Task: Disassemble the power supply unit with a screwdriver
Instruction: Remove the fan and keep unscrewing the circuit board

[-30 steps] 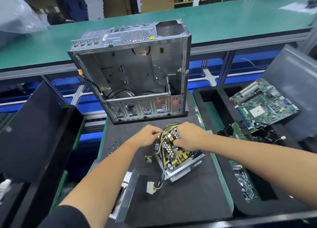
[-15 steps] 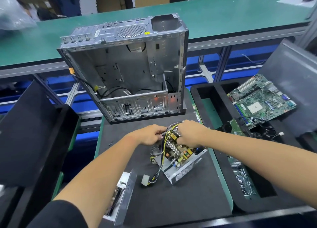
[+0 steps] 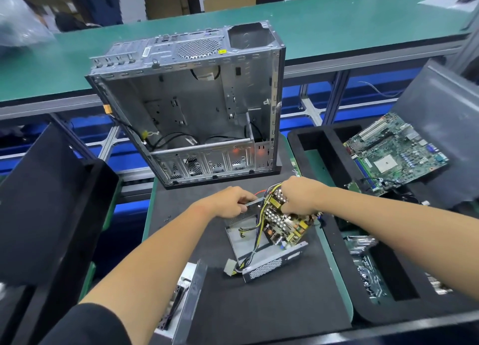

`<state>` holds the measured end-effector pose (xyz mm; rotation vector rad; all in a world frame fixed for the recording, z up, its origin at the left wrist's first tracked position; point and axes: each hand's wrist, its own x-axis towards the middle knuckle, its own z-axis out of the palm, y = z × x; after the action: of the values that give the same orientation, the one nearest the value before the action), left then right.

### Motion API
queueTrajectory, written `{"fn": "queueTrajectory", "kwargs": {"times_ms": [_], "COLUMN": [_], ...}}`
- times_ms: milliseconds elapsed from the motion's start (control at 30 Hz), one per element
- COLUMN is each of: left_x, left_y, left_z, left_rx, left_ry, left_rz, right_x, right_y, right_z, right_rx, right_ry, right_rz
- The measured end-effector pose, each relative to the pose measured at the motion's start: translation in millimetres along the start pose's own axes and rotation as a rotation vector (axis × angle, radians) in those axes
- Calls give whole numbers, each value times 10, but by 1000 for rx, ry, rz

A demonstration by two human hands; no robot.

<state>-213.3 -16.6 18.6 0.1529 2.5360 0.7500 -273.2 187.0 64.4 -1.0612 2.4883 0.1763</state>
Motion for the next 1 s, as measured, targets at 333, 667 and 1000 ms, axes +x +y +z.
{"fn": "queueTrajectory", "kwargs": {"times_ms": [333, 667, 1000], "left_x": [-22, -213, -868], "left_y": [24, 21, -525], "left_z": [-17, -31, -266], "left_rx": [19, -258, -243], "left_ry": [-26, -103, 251], "left_rz": [-27, -65, -176], "right_x": [-149, -136, 314], "right_y": [186, 240, -313], "right_z": [-460, -1044, -959], "right_rx": [-39, 116, 353], "right_ry": [28, 189, 245], "right_rz": [25, 32, 75]}}
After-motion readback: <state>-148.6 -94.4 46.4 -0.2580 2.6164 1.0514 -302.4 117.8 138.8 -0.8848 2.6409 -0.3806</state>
